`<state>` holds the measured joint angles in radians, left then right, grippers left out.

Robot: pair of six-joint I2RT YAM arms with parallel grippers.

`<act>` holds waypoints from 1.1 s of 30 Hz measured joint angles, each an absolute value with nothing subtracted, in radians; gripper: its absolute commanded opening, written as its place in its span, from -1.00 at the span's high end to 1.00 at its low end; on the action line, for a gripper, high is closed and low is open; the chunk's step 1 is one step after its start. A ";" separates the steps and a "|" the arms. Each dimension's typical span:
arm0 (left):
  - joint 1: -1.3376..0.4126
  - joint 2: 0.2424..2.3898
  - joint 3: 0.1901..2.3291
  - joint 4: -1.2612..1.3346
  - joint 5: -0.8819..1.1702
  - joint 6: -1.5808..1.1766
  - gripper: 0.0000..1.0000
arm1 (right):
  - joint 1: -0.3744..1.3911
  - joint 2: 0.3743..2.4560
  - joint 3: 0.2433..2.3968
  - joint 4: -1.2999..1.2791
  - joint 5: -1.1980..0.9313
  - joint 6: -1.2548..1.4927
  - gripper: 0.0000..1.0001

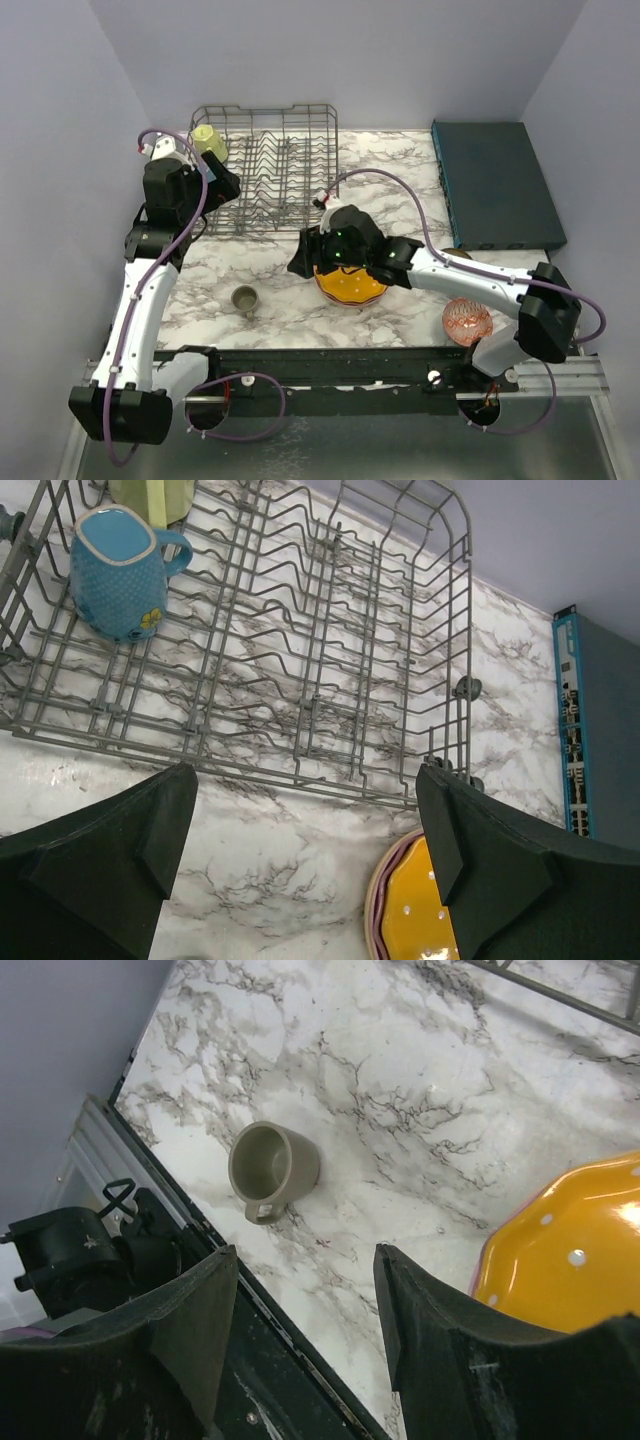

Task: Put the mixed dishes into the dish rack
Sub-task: Pick up the cup at the center of the board.

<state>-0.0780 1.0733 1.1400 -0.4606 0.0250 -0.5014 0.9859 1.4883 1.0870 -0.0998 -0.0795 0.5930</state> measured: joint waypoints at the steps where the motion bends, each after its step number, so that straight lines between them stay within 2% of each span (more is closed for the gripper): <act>1: -0.078 1.047 1.124 -0.459 0.025 -0.502 -0.97 | 0.994 1.504 1.100 -0.107 -0.078 0.589 -0.25; 17: -0.078 0.752 0.829 -0.351 -0.046 -0.501 -0.97 | 1.097 1.807 1.351 -0.200 -0.035 0.532 -0.24; 26: -0.079 0.727 0.819 -0.364 -0.216 -0.501 -0.97 | 1.126 1.958 1.494 -0.265 0.004 0.508 -0.24; 33: -0.079 0.713 0.823 -0.400 -0.324 -0.506 -0.97 | 1.133 2.038 1.573 -0.298 0.011 0.495 -0.14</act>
<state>-0.0788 0.7132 0.8227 -0.4004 -0.3241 -0.5056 1.1332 2.0377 1.5734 -0.2977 0.0113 0.4950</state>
